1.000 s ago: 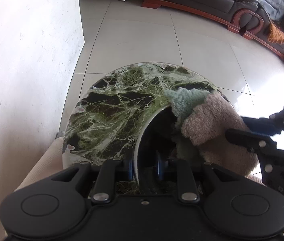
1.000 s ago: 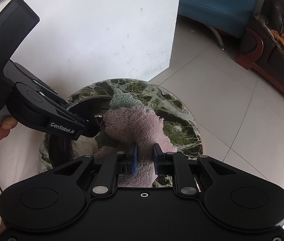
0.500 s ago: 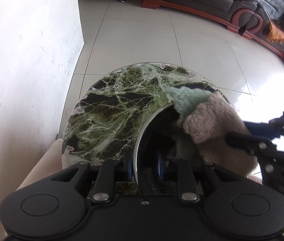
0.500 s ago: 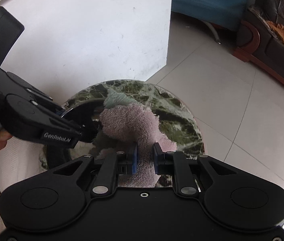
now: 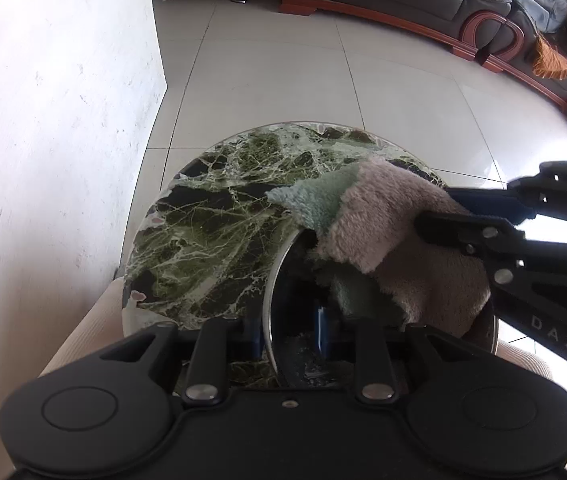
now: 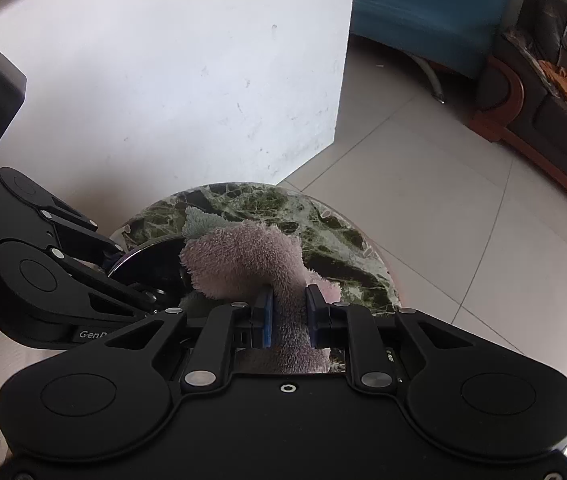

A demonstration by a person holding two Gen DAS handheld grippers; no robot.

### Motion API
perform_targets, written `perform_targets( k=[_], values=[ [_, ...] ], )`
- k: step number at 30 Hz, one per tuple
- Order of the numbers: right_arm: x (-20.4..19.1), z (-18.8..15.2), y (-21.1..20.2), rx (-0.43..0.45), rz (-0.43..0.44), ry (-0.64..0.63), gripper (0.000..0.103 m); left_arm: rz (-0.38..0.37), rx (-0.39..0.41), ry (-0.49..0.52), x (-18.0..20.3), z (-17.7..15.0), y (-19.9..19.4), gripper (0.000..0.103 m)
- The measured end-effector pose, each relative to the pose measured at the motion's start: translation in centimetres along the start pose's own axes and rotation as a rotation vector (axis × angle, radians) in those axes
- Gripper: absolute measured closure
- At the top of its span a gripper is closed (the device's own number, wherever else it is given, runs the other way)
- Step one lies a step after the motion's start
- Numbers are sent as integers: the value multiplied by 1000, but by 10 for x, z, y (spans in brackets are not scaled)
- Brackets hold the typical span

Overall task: Clean bowl
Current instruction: 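Wipe the towel around the inner wall near the left gripper, right gripper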

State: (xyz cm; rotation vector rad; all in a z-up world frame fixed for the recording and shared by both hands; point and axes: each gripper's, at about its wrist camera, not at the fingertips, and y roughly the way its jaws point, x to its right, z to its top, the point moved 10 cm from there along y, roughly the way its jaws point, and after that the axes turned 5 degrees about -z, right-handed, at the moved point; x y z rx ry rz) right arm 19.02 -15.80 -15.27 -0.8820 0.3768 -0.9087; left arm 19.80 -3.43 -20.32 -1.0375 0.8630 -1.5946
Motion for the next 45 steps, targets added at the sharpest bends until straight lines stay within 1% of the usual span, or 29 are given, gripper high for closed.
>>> perform_targets(
  k=[6,8,12,19,22,28,31,35,38,41,45],
  values=[
    [1,-29,-15,-33,1,70,87,4,5,11,2,-1,0,79],
    [-2,-32,-20,-37,-8,66,87,11,5,20,3,-1,0,78],
    [-4,-23,-18,-27,-40,17,87,13,2,27,3,-2,1,78],
    [-3,7,1,1,-11,-14,87,19,-5,26,3,-1,2,77],
    [-2,4,1,-2,-10,-8,87,26,-1,31,4,0,2,77],
    [1,-24,-11,-40,-14,49,87,30,5,41,5,-2,1,76],
    [-1,-29,-18,-45,-15,59,87,32,3,47,5,-1,1,76],
    [-2,-19,-15,-34,-33,19,87,35,-1,52,5,-1,2,76],
    [-3,0,-9,-10,-22,0,87,35,-5,48,5,-1,2,76],
    [-5,9,-4,1,-12,-8,87,33,-7,43,5,0,2,76],
    [-3,0,-3,-12,-13,5,87,36,-3,48,5,1,1,76]
  ],
)
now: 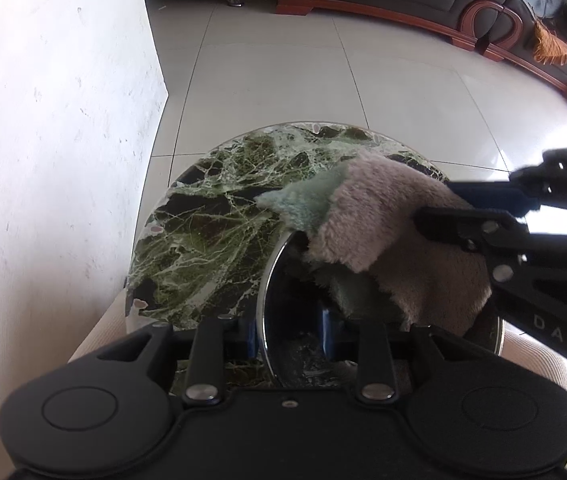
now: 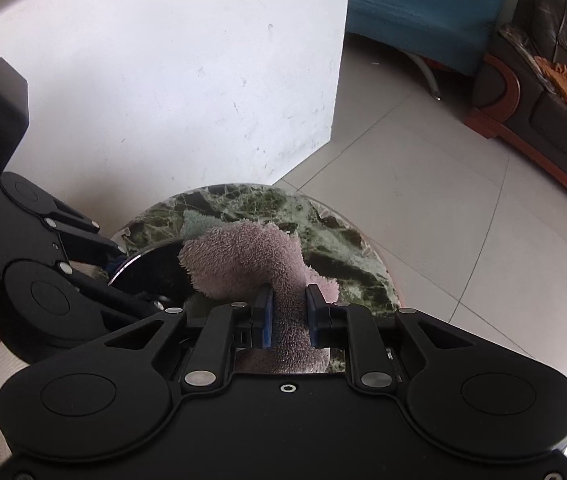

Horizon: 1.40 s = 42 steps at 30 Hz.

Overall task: Clean bowl
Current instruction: 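Wipe the towel around the inner wall near the left gripper, right gripper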

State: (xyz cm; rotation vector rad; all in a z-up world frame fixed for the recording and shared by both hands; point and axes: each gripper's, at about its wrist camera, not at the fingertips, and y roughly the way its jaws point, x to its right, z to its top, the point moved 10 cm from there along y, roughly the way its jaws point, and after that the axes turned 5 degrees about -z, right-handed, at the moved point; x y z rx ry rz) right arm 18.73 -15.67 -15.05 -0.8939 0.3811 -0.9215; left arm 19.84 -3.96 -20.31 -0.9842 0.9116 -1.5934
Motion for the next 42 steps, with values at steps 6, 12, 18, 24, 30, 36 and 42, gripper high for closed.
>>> perform_targets(
  k=[6,12,18,24,30,36,42],
  values=[
    [2,-32,-15,-41,12,89,86,-5,8,-6,1,-1,1,75],
    [2,-28,-14,-27,-3,89,86,-4,-3,1,2,-9,-1,76],
    [0,-3,1,3,-17,-15,86,28,76,52,-9,14,-23,80],
    [-3,-9,1,6,-15,-38,86,-46,17,-9,-16,19,-5,87],
    [-4,7,10,31,-2,-70,86,-84,-26,-50,-12,-4,-8,90],
    [-20,23,11,52,32,-190,80,-89,-25,-89,-14,-8,-9,89],
    [-19,22,23,7,47,-201,82,-80,-11,-119,-14,-8,-7,89]
  ],
)
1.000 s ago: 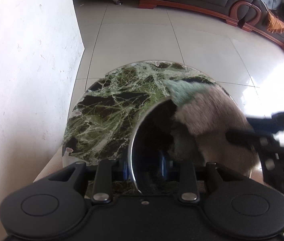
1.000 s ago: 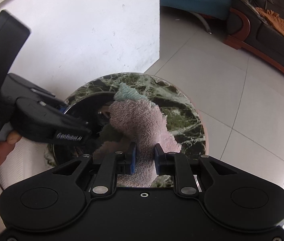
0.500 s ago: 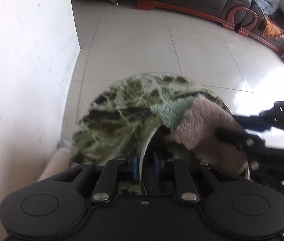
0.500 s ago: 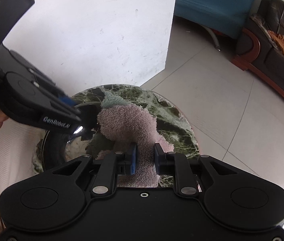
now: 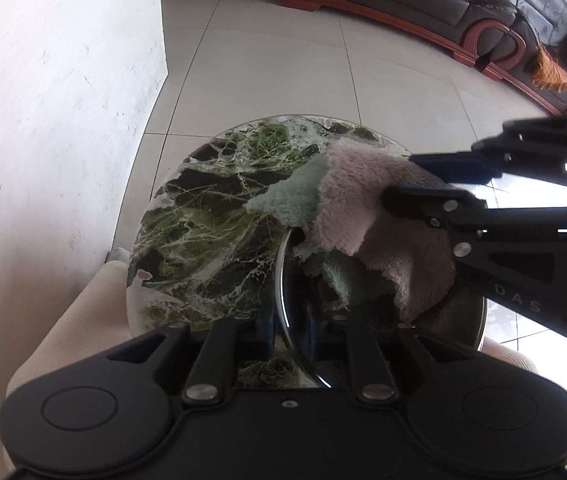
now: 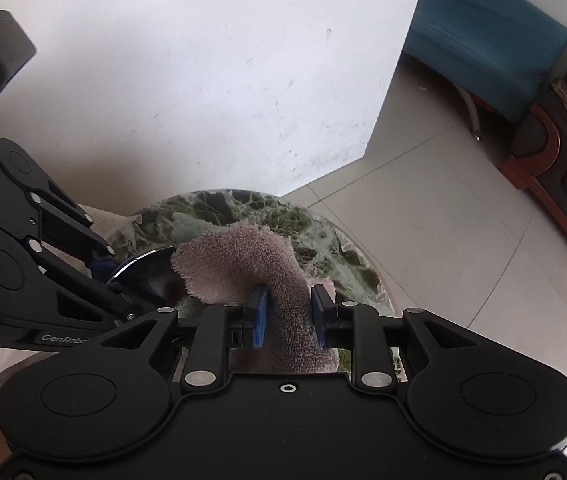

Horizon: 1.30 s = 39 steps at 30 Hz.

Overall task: Clean bowl
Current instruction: 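Wipe the towel around the inner wall near the left gripper, right gripper, then hold the bowl rim with the left gripper while the right gripper scrubs inside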

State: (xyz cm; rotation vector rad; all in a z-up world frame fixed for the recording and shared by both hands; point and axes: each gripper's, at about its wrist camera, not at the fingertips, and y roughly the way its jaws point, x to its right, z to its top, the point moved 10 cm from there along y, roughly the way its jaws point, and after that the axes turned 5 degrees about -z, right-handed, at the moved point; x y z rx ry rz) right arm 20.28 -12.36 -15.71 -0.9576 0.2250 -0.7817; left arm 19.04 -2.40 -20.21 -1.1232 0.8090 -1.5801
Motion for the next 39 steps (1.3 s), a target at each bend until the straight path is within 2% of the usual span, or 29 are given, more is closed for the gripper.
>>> perform_targets(
  k=[6,11,15,20,25,31,39],
  values=[
    [12,-38,-20,-16,-6,213,83,5,8,-16,0,0,1,88],
    [6,-62,-34,-21,-1,327,83,10,6,-1,1,1,3,87],
    [7,-48,-31,-5,-55,255,83,6,-6,9,1,0,3,86],
    [17,-14,-17,35,-46,215,83,5,-9,-6,1,0,4,85],
    [16,-24,-13,11,-43,236,83,6,1,-21,1,-1,4,85],
    [8,-58,-31,-21,-45,294,83,8,0,4,2,1,7,84],
    [17,-22,-17,29,-61,233,83,11,-15,15,4,3,7,84]
  ],
)
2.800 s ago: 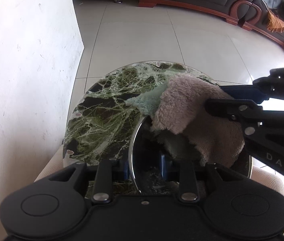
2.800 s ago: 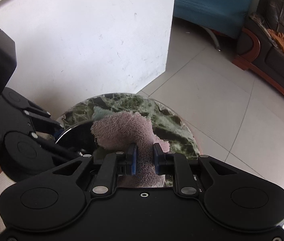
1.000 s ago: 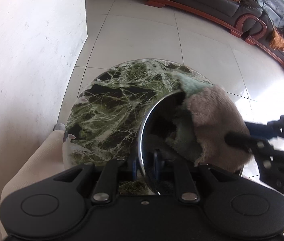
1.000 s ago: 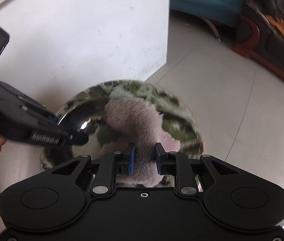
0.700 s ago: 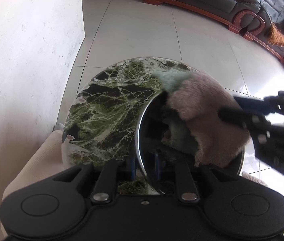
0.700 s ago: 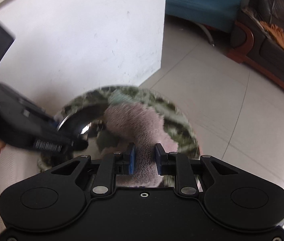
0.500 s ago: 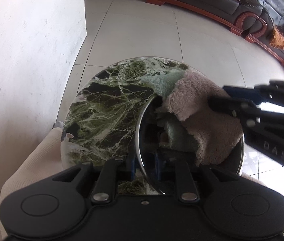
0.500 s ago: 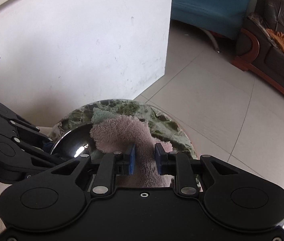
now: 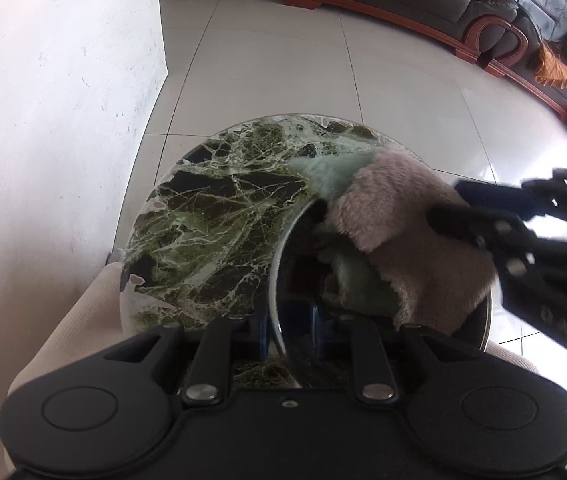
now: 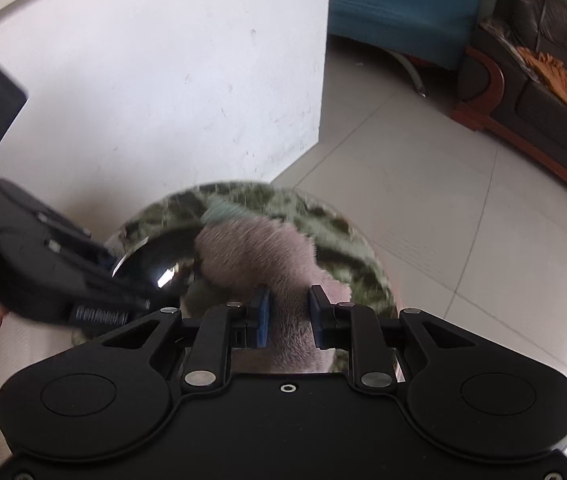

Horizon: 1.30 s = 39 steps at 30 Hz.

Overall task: Clean bowl
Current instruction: 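Hold the bowl rim with the left gripper while the right gripper scrubs inside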

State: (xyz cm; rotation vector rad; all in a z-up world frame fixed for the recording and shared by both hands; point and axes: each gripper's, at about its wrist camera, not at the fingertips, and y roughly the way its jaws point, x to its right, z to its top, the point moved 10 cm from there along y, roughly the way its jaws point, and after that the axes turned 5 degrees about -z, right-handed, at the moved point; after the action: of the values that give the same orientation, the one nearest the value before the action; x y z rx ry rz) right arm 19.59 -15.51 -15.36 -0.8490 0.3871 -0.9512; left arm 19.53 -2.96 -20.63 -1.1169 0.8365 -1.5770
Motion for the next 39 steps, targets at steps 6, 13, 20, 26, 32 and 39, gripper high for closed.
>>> perform_targets(
  k=[6,13,20,26,32,39],
  values=[
    [2,-8,4,-21,0,-1,87,0,5,-14,0,0,0,84],
    [1,-32,-13,-55,-12,13,87,1,1,12,2,1,0,83],
    [3,-3,6,-27,-2,-16,87,1,-8,20,4,2,0,82],
    [6,-19,2,-51,-4,1,87,-1,-1,9,4,3,1,82],
    [3,-35,-13,-70,-6,28,86,1,-1,30,5,3,2,81],
    [7,-7,2,-34,2,19,86,-2,-8,25,5,3,2,80]
  ],
)
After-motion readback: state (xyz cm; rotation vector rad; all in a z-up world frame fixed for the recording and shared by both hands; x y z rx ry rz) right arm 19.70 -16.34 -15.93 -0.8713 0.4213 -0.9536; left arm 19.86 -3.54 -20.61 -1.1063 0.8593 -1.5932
